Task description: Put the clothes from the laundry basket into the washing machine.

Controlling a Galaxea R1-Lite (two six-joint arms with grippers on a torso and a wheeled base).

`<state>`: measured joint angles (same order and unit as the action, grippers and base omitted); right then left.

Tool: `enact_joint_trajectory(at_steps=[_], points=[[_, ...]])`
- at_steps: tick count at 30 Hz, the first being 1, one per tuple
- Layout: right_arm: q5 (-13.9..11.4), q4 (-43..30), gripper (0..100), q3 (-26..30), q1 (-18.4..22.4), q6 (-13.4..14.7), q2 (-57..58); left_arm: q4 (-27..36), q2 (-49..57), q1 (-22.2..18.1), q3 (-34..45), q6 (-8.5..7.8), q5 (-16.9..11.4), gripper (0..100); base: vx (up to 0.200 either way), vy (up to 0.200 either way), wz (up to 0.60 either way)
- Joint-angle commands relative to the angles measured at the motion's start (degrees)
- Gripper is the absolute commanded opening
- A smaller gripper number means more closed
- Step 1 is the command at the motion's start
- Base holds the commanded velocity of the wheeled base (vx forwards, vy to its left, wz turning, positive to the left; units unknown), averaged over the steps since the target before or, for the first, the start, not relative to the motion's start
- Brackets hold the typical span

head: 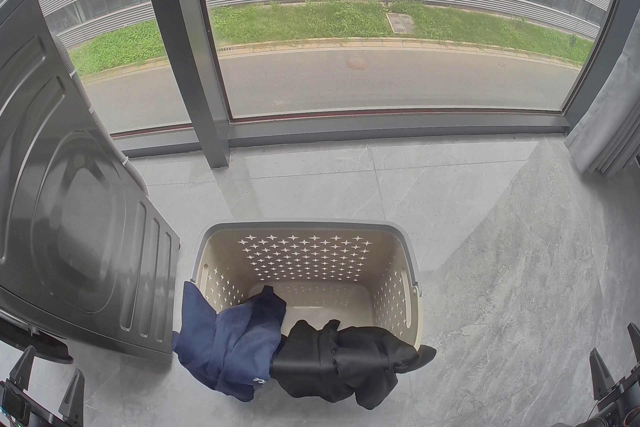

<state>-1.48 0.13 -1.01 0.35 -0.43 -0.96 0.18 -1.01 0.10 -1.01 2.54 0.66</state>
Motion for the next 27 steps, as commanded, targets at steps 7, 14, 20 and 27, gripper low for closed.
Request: enact_joint_trajectory(at_steps=[7,14,20,27], points=[[-0.02,0.04,100,1.01,0.0,-0.01,0.79,-0.01,0.4,-0.01,0.84,0.01,0.04,100,0.0,0.0,0.0],[-0.02,0.04,100,1.01,0.0,-0.01,0.7,-0.01,0.4,-0.01,0.84,0.01,0.04,100,0.086,0.0,0.0],[-0.02,0.04,100,1.01,0.0,-0.01,0.79,-0.01,0.4,-0.01,0.84,0.01,0.04,100,0.1,0.0,0.0],[-0.02,0.04,100,1.01,0.0,-0.01,0.7,-0.01,0.4,-0.01,0.84,0.01,0.04,100,0.029,0.0,0.0]])
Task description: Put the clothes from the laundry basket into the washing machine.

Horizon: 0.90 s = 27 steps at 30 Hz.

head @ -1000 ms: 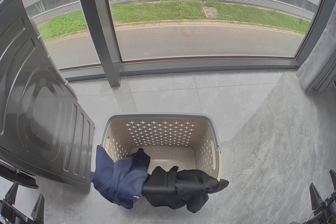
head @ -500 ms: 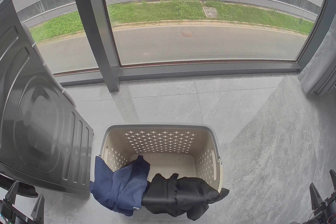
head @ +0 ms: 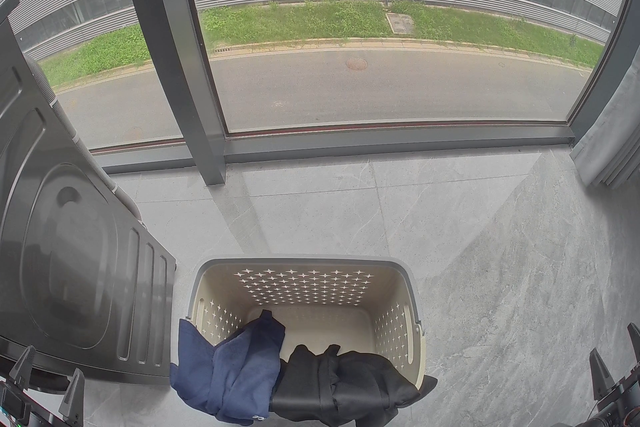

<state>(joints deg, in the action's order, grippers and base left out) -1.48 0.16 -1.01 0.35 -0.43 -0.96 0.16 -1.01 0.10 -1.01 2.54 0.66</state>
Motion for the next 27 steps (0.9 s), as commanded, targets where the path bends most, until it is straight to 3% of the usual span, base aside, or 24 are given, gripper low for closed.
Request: enact_joint_trajectory(at_steps=[1,5,17,23,27], points=[[-0.02,0.02,100,1.01,0.0,-0.01,0.7,0.02,0.4,-0.01,0.84,0.01,0.04,100,0.2,0.0,0.0],[-0.02,0.02,100,1.01,0.0,-0.01,0.7,0.02,0.4,-0.01,0.84,0.01,0.04,100,0.2,0.0,0.0],[-0.02,0.02,100,1.01,0.0,-0.01,0.7,0.02,0.4,-0.01,0.84,0.01,0.04,100,0.0,0.0,0.0],[-0.02,0.02,100,1.01,0.0,-0.01,0.7,0.02,0.4,-0.01,0.84,0.01,0.04,100,0.2,0.0,0.0],[-0.02,0.02,100,1.01,0.0,-0.01,0.7,0.02,0.4,-0.01,0.84,0.01,0.04,100,0.0,0.0,0.0]])
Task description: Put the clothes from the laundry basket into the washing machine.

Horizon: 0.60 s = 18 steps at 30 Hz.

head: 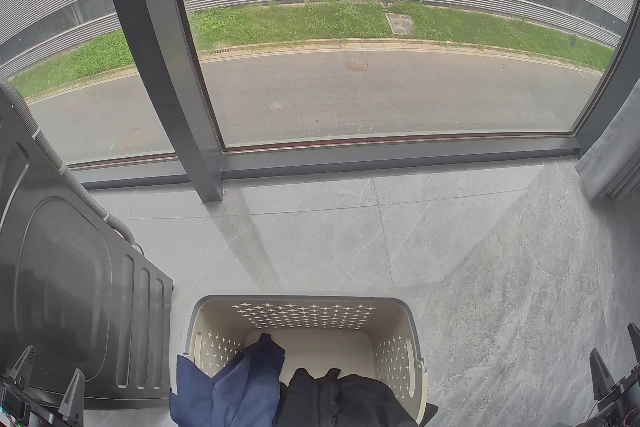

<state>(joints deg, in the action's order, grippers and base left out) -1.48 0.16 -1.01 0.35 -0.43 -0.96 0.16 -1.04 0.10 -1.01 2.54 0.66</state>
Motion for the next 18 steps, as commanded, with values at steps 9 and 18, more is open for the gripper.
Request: enact_joint_trajectory(at_steps=[9,18], points=[[-0.02,0.02,100,1.01,0.0,-0.01,0.79,0.02,0.42,-0.01,0.84,0.01,0.04,100,0.022,0.0,0.0],[-0.02,0.02,100,1.01,0.0,-0.01,0.7,0.02,0.42,-0.01,0.84,0.01,0.04,100,0.111,0.0,0.0]])
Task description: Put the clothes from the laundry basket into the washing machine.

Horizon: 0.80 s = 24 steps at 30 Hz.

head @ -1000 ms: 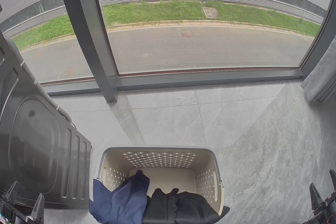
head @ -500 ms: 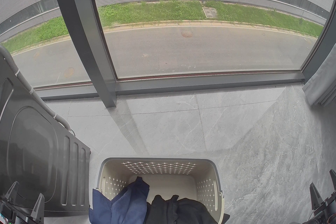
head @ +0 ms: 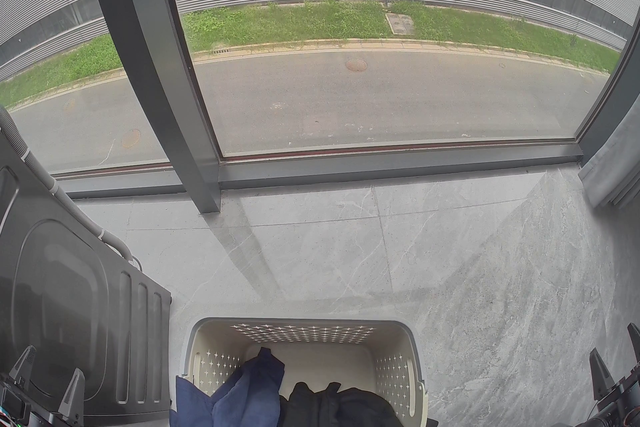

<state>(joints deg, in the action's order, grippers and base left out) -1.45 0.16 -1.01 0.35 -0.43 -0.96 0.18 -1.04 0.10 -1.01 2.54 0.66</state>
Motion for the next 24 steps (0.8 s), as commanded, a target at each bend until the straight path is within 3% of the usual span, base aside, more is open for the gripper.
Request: enact_joint_trajectory(at_steps=[1,24], points=[[-0.04,0.02,100,1.01,0.0,-0.01,0.7,-0.01,0.42,-0.01,0.84,0.01,0.04,100,0.0,0.0,0.0],[-0.04,0.02,100,1.01,0.0,-0.01,0.7,-0.01,0.42,-0.01,0.84,0.01,0.04,100,0.0,0.0,0.0]])
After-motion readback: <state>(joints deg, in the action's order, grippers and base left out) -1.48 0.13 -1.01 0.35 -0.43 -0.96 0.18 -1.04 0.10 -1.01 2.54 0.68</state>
